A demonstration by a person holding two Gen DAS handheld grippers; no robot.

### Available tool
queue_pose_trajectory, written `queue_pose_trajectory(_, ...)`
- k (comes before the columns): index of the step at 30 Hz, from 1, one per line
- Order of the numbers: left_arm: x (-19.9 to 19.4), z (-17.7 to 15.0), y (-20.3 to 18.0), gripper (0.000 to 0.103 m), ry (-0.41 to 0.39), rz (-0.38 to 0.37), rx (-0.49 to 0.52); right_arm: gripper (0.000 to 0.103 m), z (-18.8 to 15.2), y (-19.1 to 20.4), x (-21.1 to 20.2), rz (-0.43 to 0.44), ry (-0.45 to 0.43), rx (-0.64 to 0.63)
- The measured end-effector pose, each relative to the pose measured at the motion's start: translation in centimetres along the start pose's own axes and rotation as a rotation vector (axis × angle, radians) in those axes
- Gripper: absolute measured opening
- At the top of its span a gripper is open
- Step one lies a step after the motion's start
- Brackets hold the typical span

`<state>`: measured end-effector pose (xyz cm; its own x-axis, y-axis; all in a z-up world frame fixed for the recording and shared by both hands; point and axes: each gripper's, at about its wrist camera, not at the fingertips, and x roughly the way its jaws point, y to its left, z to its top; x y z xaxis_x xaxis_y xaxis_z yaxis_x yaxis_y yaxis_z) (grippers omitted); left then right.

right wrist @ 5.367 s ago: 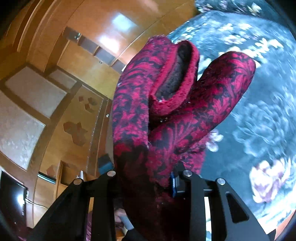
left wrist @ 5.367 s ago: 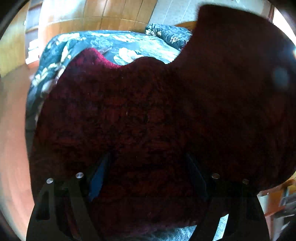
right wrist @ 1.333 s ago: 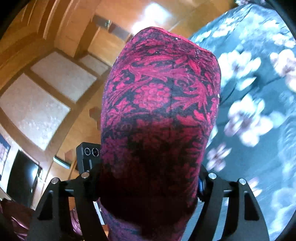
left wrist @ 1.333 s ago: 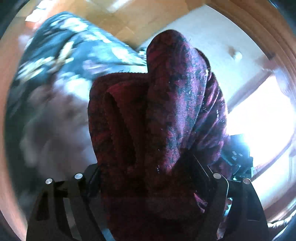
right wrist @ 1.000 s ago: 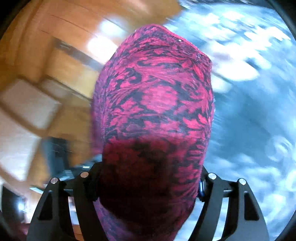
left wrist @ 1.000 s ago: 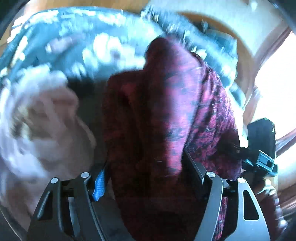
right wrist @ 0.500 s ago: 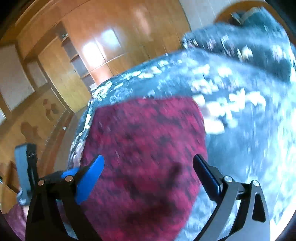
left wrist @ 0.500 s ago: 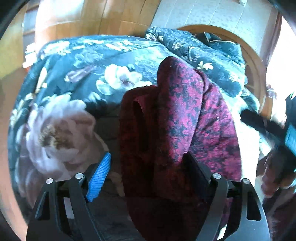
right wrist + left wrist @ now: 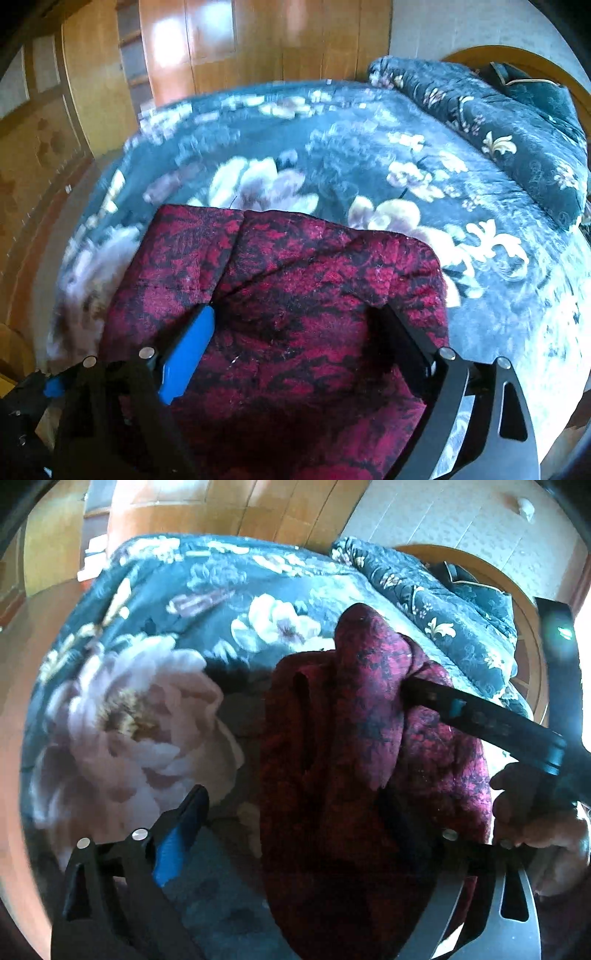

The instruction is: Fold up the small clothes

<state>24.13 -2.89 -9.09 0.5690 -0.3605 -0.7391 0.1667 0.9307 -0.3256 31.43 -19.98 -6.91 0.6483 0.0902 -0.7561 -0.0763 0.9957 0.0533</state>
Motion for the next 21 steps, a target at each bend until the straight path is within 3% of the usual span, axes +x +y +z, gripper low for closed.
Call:
queue_pose_trajectory(10, -7.3, -2.0, -1.4, 0.096, -0.135, 0.113, 0.085, 0.100, -5.2, -1.4, -9.3, 0.022, -0.105, 0.162)
queue_pose_trajectory(21, -13.7, -6.6, -1.9, 0.099, -0.237, 0.218, 0.118, 0.101, -12.6, 1.1, -16.0, -0.103, -0.147, 0.221)
